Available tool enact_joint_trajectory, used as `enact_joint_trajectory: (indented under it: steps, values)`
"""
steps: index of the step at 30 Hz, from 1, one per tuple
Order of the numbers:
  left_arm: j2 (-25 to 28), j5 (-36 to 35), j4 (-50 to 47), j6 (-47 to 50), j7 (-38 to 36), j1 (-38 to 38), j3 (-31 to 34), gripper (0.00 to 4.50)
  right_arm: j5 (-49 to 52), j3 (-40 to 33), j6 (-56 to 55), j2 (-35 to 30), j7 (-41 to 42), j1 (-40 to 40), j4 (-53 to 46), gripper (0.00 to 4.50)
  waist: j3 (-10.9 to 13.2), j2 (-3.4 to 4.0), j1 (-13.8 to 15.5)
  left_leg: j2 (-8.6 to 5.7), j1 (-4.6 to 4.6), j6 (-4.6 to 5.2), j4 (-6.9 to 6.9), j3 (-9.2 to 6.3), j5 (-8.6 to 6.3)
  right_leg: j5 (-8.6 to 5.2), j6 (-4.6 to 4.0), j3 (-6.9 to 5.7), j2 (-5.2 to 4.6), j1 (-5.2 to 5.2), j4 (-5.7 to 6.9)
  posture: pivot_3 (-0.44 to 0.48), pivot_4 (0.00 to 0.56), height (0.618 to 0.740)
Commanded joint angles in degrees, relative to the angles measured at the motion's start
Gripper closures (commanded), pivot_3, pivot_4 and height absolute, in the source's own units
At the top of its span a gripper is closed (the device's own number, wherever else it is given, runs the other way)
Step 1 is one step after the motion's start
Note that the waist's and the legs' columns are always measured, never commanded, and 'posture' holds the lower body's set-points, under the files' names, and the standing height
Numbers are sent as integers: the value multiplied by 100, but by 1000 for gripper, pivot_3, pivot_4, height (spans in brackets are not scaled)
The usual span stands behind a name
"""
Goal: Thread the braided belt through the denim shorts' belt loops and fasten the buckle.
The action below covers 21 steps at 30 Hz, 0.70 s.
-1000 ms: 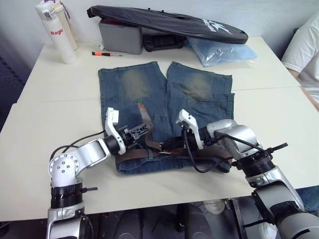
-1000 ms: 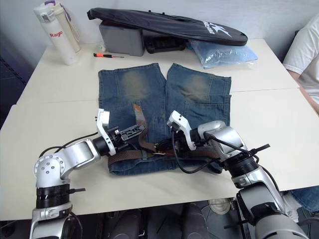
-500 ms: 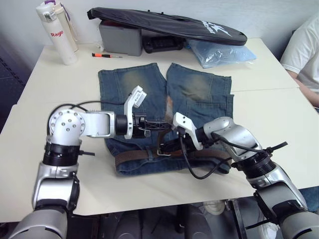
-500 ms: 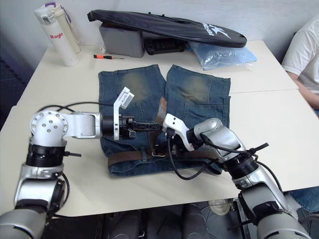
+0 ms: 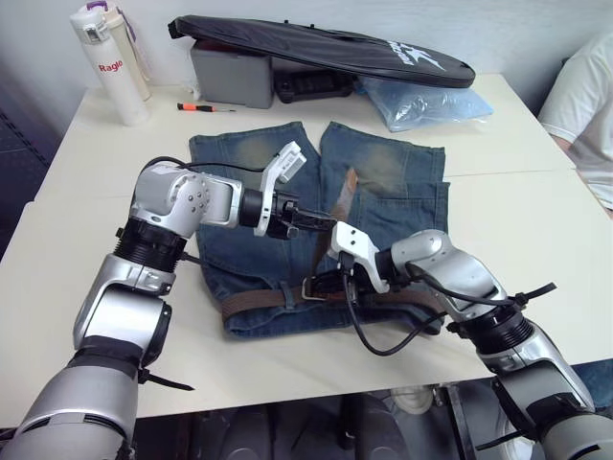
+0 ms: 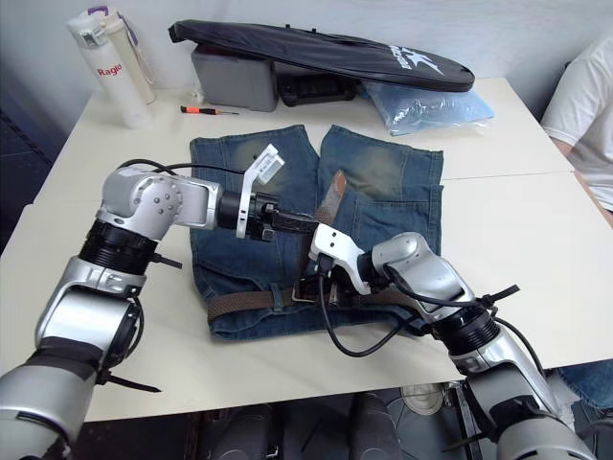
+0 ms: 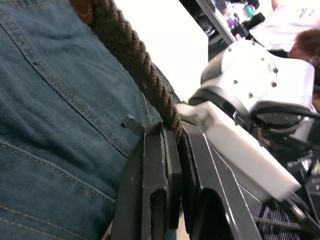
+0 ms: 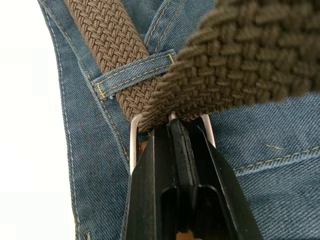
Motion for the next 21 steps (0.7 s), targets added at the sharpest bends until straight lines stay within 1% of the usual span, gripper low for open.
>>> enact_joint_trajectory:
  steps: [1, 6, 10, 15, 18, 21]
  values:
    - [-330, 153, 558, -693, 190, -850, 918, 4500, -487, 999, 386, -82, -45, 561, 462, 4463, 0, 0, 3, 0, 0, 1, 1, 0, 0, 0, 0, 0, 0, 0, 3, 0, 150, 740]
    - [-712, 582, 1816, -1266, 475, -1612, 1382, 4500, -699, 1264, 399, -99, -63, 602, 420, 4463, -1, -1, 13, 0, 0, 4, 2, -1, 2, 1, 2, -1, 0, 2, 3, 0, 150, 740]
    - [-1009, 917, 2427, -1635, 427, -1977, 1457, 4500, -767, 1314, 442, -68, -84, 659, 345, 4463, -1, -1, 18, 0, -1, 4, 4, -1, 2, 2, 3, -1, 0, 2, 3, 0, 150, 740]
    - [-1393, 1219, 2609, -1671, -33, -2100, 1338, 4500, -872, 1392, 410, -66, -73, 724, 283, 4463, -1, -1, 19, 0, -1, 4, 4, -1, 3, 2, 4, -2, 0, 3, 3, 0, 150, 740]
    - [-1635, 1467, 2376, -1551, -532, -1965, 987, 4500, -911, 1357, 327, -37, -102, 741, 285, 4463, -1, -2, 22, 0, 0, 4, 4, -1, 3, 2, 4, -2, 0, 4, 3, 0, 150, 740]
    - [-1720, 1650, 2154, -1411, -879, -1826, 809, 4500, -963, 1329, 226, -33, -117, 736, 292, 4463, -2, -3, 21, 0, 0, 4, 4, -1, 3, 2, 4, -2, 0, 5, 2, 0, 150, 740]
